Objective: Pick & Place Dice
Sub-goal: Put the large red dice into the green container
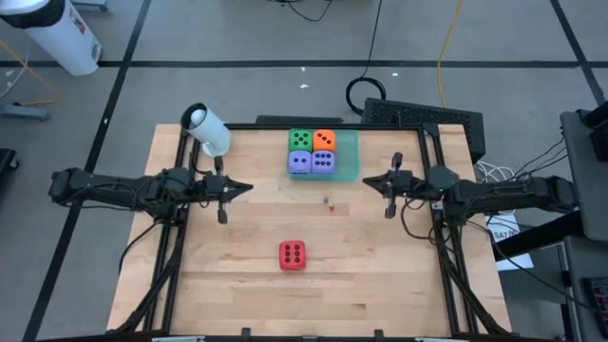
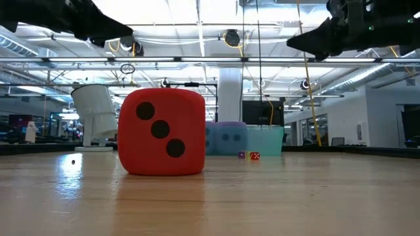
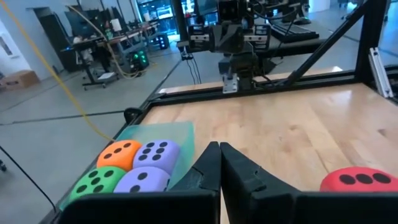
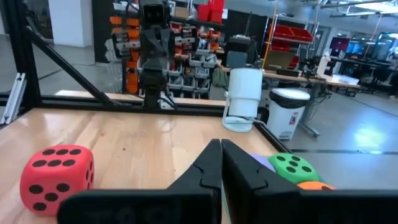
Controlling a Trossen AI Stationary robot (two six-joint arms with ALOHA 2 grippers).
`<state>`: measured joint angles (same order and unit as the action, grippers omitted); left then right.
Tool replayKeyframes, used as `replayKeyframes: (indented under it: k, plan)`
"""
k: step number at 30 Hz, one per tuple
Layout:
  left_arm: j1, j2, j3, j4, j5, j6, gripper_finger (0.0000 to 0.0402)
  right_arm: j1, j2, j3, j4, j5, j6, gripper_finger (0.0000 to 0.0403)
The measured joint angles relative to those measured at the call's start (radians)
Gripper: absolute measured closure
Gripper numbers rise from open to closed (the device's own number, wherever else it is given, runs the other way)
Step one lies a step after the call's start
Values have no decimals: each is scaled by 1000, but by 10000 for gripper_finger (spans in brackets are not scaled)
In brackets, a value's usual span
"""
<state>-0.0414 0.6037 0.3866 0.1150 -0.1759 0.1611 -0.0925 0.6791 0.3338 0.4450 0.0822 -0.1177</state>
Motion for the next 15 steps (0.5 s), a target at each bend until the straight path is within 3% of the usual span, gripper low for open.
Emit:
replayKeyframes:
  k: [15]
  plan:
    - [1, 0, 0, 1, 0, -26, 398, 0, 72, 0, 52, 52, -43, 403]
